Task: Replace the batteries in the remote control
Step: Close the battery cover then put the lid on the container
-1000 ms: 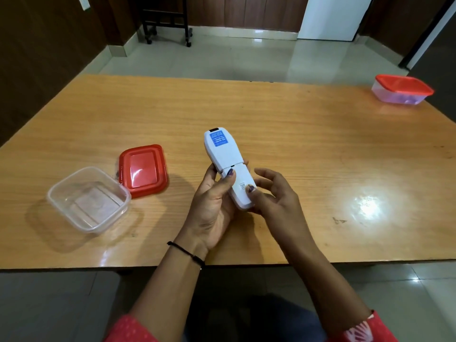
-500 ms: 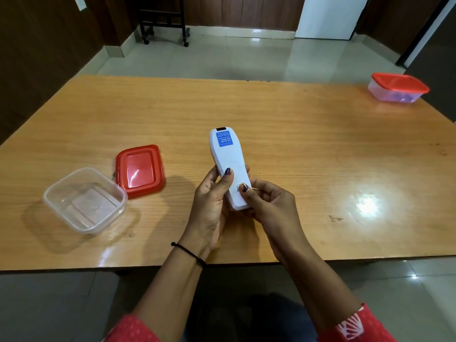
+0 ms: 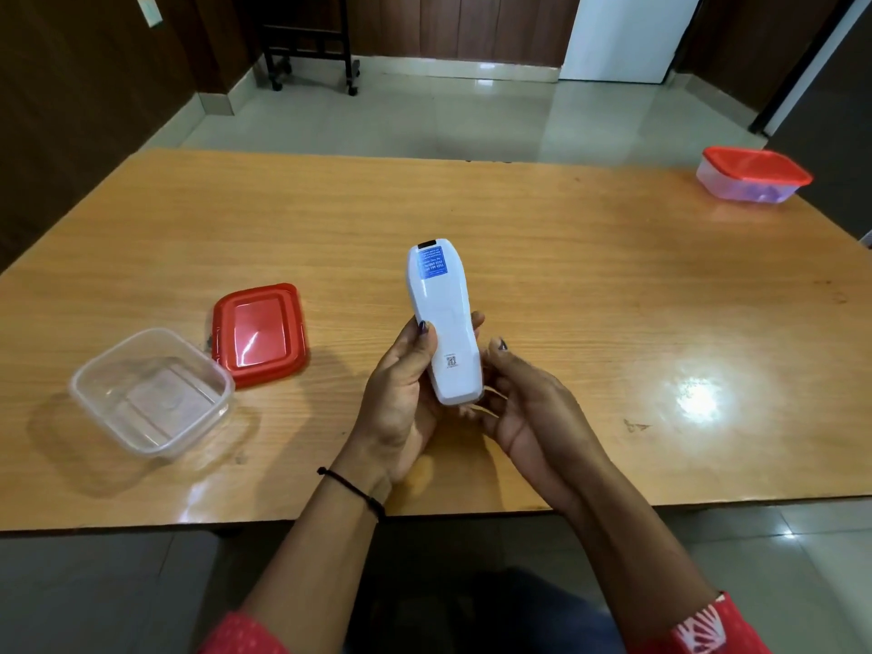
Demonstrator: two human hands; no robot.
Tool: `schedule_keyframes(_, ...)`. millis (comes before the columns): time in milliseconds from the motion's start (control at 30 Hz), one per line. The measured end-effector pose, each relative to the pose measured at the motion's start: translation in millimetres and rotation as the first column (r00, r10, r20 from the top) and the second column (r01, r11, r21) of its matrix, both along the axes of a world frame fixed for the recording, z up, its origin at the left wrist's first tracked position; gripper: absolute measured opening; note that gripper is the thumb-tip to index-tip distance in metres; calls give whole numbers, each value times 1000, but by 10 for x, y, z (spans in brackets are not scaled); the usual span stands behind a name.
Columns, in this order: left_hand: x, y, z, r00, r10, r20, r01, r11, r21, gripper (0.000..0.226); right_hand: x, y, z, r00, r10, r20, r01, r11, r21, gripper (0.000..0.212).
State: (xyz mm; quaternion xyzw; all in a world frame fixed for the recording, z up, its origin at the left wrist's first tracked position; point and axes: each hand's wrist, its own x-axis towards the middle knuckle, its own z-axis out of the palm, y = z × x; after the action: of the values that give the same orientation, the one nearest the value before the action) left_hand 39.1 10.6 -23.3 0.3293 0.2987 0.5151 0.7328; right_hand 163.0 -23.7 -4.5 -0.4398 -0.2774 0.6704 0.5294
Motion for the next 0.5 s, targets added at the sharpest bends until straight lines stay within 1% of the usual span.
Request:
schedule_keyframes(67, 8, 7, 0, 998, -4, -60, 4, 1000, 11, 37, 20, -12, -10, 998, 33, -58, -34, 999, -16, 32)
schedule_keyframes(133, 30, 8, 1, 982, 27, -187, -18, 999, 51, 37, 36, -19, -38, 997, 46, -68, -48, 999, -20, 22)
schedule_keyframes(200, 54, 13, -5, 956, 81, -283, -59, 995, 84, 43, 33, -16, -47, 999, 34, -2, -34, 999, -8, 14)
schedule_keyframes(267, 74, 12, -14, 935, 112, -335, -77, 990, 116, 47, 27, -9, -48, 992, -47, 115, 45, 999, 21, 12)
schedule_keyframes(300, 83, 9, -18, 926, 122, -356, -78, 988, 135, 49, 29, -4, -49, 973, -109, 204, 100, 994, 54, 15)
schedule_keyframes(333, 93, 6, -22, 920, 126, -371, -76, 986, 147, 50, 35, 6, -52, 930, -178, 321, 152, 983, 105, 19)
schedule_keyframes(400, 115, -4, -15, 922, 112, -370, -65, 989, 136, 50, 68, 51, -100, 773, -310, 553, 213, 949, 234, 28)
schedule_keyframes(433, 125, -8, -7, 929, 95, -357, -55, 991, 122, 50, 92, 87, -135, 683, -362, 635, 227, 931, 288, 30)
schedule_keyframes(500, 144, -9, -2, 946, 59, -319, -31, 995, 92, 50, 123, 177, -212, 517, -429, 741, 235, 903, 359, 35)
